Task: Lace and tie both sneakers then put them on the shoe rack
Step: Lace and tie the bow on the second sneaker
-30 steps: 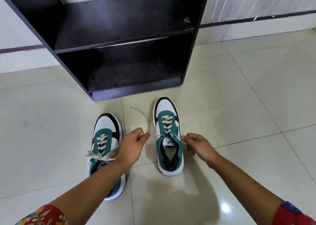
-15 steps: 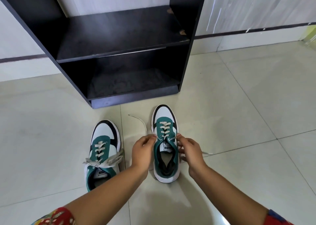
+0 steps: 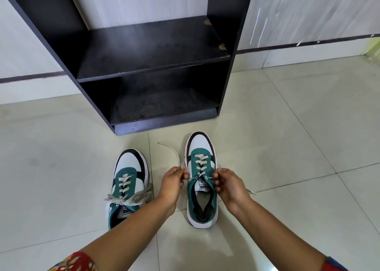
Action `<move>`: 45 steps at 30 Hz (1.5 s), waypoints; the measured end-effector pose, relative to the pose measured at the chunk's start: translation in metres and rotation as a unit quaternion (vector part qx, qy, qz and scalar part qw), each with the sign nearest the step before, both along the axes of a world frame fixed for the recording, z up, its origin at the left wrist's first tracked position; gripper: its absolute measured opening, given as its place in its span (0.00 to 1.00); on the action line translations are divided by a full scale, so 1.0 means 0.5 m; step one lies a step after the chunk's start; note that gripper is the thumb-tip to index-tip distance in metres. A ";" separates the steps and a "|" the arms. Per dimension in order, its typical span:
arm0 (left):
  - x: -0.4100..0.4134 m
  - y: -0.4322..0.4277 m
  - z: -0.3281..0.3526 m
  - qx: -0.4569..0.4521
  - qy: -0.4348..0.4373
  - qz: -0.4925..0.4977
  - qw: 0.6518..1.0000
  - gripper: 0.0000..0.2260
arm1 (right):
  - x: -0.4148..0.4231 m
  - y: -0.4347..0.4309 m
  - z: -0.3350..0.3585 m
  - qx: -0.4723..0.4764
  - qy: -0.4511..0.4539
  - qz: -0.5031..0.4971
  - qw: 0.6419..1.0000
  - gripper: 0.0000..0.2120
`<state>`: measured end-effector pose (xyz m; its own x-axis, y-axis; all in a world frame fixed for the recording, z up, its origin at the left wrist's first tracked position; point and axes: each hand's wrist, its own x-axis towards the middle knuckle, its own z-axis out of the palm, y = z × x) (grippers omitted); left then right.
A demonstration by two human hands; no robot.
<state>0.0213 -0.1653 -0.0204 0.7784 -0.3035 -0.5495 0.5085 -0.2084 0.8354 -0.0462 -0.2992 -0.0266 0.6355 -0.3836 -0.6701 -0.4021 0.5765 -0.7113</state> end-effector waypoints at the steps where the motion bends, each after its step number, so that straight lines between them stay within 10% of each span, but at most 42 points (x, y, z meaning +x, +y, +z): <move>1: 0.001 0.001 0.002 -0.008 -0.002 -0.004 1.000 0.14 | 0.002 -0.002 0.005 -0.011 0.000 0.017 1.000 0.11; 13: 0.047 0.019 0.093 -0.002 -0.401 -0.278 0.873 0.14 | 0.027 0.005 0.159 -0.377 -0.135 0.231 0.887 0.10; 21: 0.045 0.016 0.121 0.043 -0.498 -0.172 0.849 0.06 | 0.004 0.006 0.195 -0.375 -0.183 0.194 0.888 0.02; 27: 0.042 0.016 0.128 0.199 -0.519 -0.150 0.817 0.11 | -0.010 0.007 0.152 -0.711 -0.088 0.243 0.654 0.13; 31: 0.038 0.014 0.148 0.195 -0.459 -0.204 0.842 0.10 | -0.005 0.029 0.139 -0.630 -0.099 0.233 0.734 0.18; 35: 0.042 0.018 0.167 0.139 -0.481 -0.191 0.845 0.10 | 0.011 0.027 0.150 -0.496 -0.118 0.226 0.830 0.02; 39: 0.052 0.048 0.155 0.160 -0.505 -0.150 0.835 0.21 | 0.013 0.009 0.188 -0.294 -0.188 0.124 0.929 0.15; 45: 0.086 0.102 0.083 0.377 -0.562 -0.204 0.707 0.21 | 0.007 -0.017 0.222 -0.243 -0.179 0.099 0.948 0.22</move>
<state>0.0643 -0.1142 0.0211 0.7843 -0.5798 0.2208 -0.6198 -0.7481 0.2372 -0.0426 -0.3079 0.0844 0.8802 -0.4421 -0.1726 -0.1509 0.0840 -0.9850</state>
